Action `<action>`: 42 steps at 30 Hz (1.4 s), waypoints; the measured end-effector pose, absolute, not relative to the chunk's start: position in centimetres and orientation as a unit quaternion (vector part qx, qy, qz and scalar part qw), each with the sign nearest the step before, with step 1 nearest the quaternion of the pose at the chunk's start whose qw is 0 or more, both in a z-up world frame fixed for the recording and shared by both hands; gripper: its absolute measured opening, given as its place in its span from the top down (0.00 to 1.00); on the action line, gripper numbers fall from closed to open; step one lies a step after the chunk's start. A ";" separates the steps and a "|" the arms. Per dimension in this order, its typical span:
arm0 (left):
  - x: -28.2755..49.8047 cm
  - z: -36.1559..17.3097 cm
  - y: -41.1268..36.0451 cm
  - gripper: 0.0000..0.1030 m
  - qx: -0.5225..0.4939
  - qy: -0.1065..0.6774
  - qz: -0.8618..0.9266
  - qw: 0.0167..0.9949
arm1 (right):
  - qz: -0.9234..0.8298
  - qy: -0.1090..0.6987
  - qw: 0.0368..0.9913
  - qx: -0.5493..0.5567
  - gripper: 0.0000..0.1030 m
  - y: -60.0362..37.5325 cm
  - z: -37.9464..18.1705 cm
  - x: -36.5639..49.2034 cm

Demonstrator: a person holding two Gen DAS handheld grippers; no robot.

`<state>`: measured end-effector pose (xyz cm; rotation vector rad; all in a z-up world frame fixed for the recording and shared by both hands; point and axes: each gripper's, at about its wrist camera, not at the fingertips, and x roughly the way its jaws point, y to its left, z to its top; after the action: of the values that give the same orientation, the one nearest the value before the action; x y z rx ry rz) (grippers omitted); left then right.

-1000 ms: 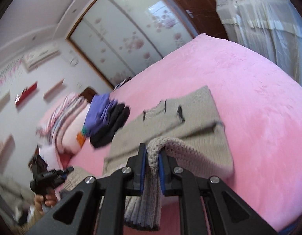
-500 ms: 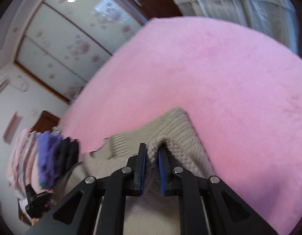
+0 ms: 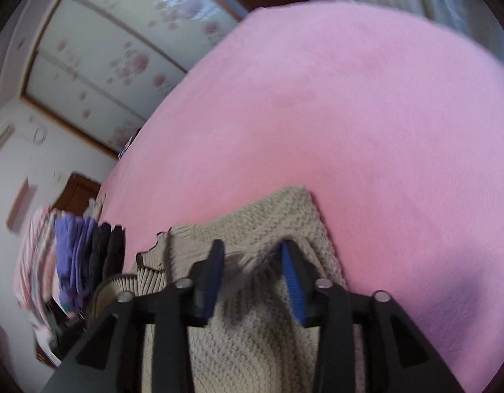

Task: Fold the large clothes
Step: 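Fold the held hem over toward the collar with both grippers, release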

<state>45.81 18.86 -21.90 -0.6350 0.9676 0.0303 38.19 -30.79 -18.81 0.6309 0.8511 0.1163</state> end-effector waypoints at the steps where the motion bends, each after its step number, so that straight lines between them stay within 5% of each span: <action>1: 45.8 -21.5 18.7 0.69 -0.295 0.453 0.008 0.841 | 0.065 0.397 0.868 0.291 0.59 -30.7 -18.0 37.9; 10: 45.6 -16.7 17.7 0.39 -0.223 0.378 0.000 0.898 | 0.065 0.400 0.898 0.172 0.58 -28.2 -16.4 38.8; 24: 52.3 -22.6 14.5 0.39 -0.063 0.472 -0.006 0.879 | 0.036 0.439 0.894 0.080 0.58 -26.5 -19.0 43.9; 25: 52.5 -22.9 14.1 0.46 -0.059 0.473 -0.009 0.879 | 0.039 0.443 0.892 0.081 0.58 -26.5 -19.2 44.3; 26: 52.6 -23.0 13.8 0.67 -0.051 0.474 -0.009 0.879 | 0.037 0.452 0.888 0.080 0.58 -26.5 -19.5 44.6; 27: 52.6 -23.3 13.5 0.79 -0.046 0.476 -0.007 0.878 | 0.039 0.455 0.886 0.080 0.67 -26.4 -19.6 44.7; 28: 52.6 -23.4 13.3 0.88 -0.039 0.478 0.001 0.878 | 0.043 0.460 0.883 0.079 0.88 -26.3 -19.8 44.9; 42: 50.0 -19.9 14.6 0.93 -0.035 0.386 0.104 0.916 | -0.064 0.357 0.927 0.100 0.93 -28.9 -16.6 41.4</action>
<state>50.03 14.57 -19.86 -0.0718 0.7942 0.2134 41.44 -28.93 -16.59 0.2043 0.7316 -0.1308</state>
